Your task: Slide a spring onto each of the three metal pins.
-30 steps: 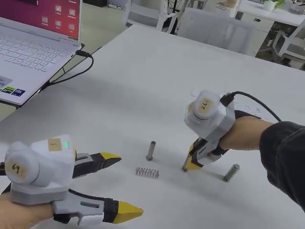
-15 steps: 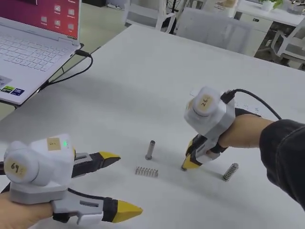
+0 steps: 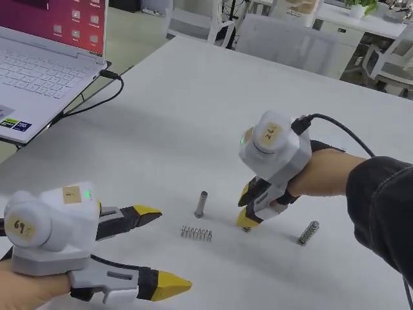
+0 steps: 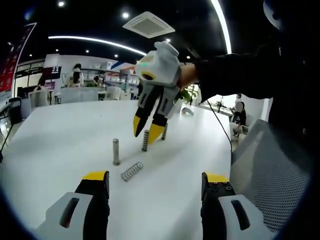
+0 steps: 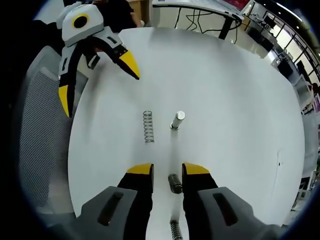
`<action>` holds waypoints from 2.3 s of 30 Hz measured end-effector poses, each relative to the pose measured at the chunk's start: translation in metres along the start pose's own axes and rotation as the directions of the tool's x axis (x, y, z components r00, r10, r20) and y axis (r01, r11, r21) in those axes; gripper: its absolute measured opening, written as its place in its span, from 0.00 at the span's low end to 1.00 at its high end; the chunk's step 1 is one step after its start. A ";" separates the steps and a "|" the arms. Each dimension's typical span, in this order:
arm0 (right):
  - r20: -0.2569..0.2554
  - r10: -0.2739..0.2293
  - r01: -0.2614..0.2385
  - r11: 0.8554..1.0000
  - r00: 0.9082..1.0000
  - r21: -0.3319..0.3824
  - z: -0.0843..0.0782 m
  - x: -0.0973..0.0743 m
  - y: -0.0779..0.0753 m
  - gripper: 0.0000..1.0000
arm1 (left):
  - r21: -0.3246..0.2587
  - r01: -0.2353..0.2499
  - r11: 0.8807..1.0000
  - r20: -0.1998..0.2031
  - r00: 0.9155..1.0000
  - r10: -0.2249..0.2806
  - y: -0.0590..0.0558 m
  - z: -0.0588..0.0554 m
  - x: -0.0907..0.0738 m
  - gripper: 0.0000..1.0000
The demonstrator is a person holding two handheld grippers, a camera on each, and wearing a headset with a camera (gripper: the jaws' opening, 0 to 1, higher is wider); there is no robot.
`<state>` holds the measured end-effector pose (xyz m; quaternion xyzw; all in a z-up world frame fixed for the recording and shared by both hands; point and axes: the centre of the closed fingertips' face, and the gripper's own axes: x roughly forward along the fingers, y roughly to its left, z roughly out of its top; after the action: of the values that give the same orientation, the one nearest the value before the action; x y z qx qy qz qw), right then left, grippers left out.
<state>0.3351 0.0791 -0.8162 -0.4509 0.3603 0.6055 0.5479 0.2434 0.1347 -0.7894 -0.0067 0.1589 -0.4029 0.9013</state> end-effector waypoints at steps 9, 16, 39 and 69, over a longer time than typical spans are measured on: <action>-0.015 0.029 -0.029 0.998 0.999 -0.049 0.014 0.010 0.016 0.19 | 0.000 -0.005 1.000 0.003 1.000 0.005 0.001 -0.001 -0.003 0.71; -0.015 0.048 -0.049 0.996 0.999 -0.073 0.027 0.020 0.027 0.18 | -0.003 -0.007 1.000 0.005 1.000 0.007 0.002 -0.001 -0.006 0.71; -0.066 0.076 -0.081 0.994 0.995 -0.075 0.026 0.051 0.031 0.11 | -0.018 -0.023 1.000 -0.002 1.000 0.023 0.009 -0.010 -0.013 0.69; -0.031 0.093 -0.096 0.989 0.995 -0.117 0.025 0.016 0.060 0.08 | 0.028 0.022 0.999 -0.026 0.999 -0.021 0.001 -0.001 -0.002 0.63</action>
<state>0.2725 0.0995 -0.8268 -0.4725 0.3518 0.6453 0.4863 0.2429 0.1369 -0.7894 0.0097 0.1648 -0.4148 0.8948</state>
